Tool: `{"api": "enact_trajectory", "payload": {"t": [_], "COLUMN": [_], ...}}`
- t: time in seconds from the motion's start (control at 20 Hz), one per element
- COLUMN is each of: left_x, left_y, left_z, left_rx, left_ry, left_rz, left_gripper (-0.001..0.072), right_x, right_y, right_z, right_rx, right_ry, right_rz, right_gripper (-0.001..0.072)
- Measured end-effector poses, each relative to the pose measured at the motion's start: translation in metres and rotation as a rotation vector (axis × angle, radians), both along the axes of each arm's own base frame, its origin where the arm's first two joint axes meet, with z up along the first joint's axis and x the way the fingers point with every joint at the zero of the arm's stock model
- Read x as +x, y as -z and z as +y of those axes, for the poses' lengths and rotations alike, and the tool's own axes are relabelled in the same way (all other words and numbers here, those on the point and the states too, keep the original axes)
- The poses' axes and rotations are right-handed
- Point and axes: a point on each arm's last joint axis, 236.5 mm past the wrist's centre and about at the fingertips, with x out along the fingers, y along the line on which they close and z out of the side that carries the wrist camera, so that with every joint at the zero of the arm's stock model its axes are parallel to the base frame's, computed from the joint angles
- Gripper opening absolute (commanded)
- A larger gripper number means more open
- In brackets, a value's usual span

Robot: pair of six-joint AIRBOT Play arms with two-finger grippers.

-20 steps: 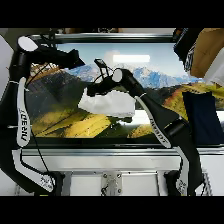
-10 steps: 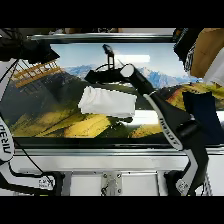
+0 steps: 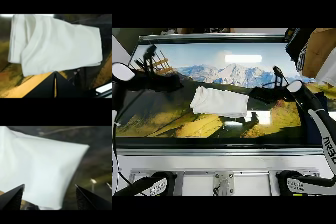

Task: Fold the clothes and pants, and hang the long-sleeved shirts on hangers.

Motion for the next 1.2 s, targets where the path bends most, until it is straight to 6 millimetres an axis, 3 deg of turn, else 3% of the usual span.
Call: {"api": "enact_trajectory", "payload": {"t": [0.1, 0.2, 0.45, 0.7, 0.75, 0.85, 1.05, 1.15, 1.2], "left_x": [-0.014, -0.025, -0.040, -0.045, -0.046, -0.048, -0.050, -0.051, -0.051], "left_y": [0.018, 0.029, 0.037, 0.039, 0.039, 0.040, 0.041, 0.041, 0.041], "left_z": [-0.019, -0.037, -0.067, -0.074, -0.075, -0.076, -0.076, -0.076, -0.076], "left_rx": [0.004, 0.007, 0.010, 0.011, 0.011, 0.012, 0.011, 0.012, 0.011], "left_ry": [0.033, 0.072, 0.138, 0.158, 0.160, 0.165, 0.171, 0.173, 0.173], "left_rz": [0.018, 0.031, 0.028, 0.029, 0.031, 0.038, 0.048, 0.051, 0.052], "left_gripper": [0.0006, 0.0006, 0.0006, 0.0006, 0.0007, 0.0006, 0.0006, 0.0006, 0.0006], "right_x": [-0.012, -0.018, -0.009, 0.002, 0.004, 0.007, 0.019, 0.033, 0.042], "right_y": [0.027, 0.047, 0.067, 0.072, 0.071, 0.069, 0.053, 0.028, 0.013], "right_z": [-0.016, -0.013, 0.036, 0.084, 0.091, 0.102, 0.104, 0.082, 0.062], "right_rx": [0.031, 0.084, 0.298, 0.386, 0.394, 0.403, 0.411, 0.388, 0.360], "right_ry": [0.056, 0.063, 0.035, -0.024, -0.036, -0.058, -0.081, -0.075, -0.060], "right_rz": [0.078, 0.125, 0.129, 0.116, 0.112, 0.101, 0.046, -0.028, -0.071], "right_gripper": [0.0720, 0.0720, 0.0720, 0.0699, 0.0554, 0.0031, 0.0012, 0.0011, 0.0011]}}
